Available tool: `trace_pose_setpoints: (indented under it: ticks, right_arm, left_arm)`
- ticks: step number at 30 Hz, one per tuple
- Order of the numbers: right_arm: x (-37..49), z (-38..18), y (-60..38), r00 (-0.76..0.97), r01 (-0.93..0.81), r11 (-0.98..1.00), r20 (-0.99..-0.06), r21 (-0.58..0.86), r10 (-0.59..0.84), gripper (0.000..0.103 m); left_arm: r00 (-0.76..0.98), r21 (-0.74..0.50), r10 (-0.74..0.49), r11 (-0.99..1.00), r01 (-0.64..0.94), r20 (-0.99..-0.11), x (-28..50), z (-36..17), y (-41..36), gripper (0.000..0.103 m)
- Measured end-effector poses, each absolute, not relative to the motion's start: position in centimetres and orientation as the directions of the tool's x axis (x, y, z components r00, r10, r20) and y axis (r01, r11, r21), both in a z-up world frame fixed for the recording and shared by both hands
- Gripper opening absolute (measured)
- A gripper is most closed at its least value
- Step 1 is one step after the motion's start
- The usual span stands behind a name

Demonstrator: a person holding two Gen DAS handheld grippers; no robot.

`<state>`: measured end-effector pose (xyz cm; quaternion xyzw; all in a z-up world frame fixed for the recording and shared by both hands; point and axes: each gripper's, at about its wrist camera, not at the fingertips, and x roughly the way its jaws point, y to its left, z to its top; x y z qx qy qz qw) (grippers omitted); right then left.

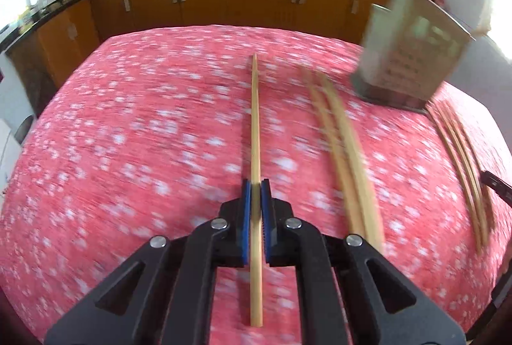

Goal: Organize utensils
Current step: 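Grasp another bamboo chopstick with the left tool while the right tool grasps one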

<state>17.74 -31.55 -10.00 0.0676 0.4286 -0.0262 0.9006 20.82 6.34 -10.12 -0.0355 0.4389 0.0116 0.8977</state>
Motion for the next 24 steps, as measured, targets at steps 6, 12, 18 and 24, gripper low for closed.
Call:
trace_pose_setpoints:
  ticks: [6,12,18,24]
  right_arm:
    - [18.7,-10.2,-32.5,0.647,0.119,0.988,-0.762,0.1,-0.001,0.009]
    - [19.2,-10.3,-32.5,0.648,0.113,0.989,-0.762,0.095,-0.001,0.009]
    - [18.8,-10.3,-32.4,0.649,0.114,0.99,-0.761,0.088,-0.007,0.009]
    - [18.8,-10.3,-32.3,0.65,0.114,0.989,-0.76,0.098,0.001,0.009]
  left_arm:
    - [0.63,-0.095,-0.035,0.994,-0.062,-0.776,21.7,-10.2,8.7,0.009]
    - [0.636,-0.161,-0.084,0.985,-0.063,-0.767,21.2,-10.6,9.9,0.009]
    - [0.639,-0.186,-0.098,0.98,-0.073,-0.763,20.5,-10.3,10.4,0.009]
    - [0.637,-0.169,-0.084,0.983,-0.074,-0.767,20.7,-10.2,9.8,0.009]
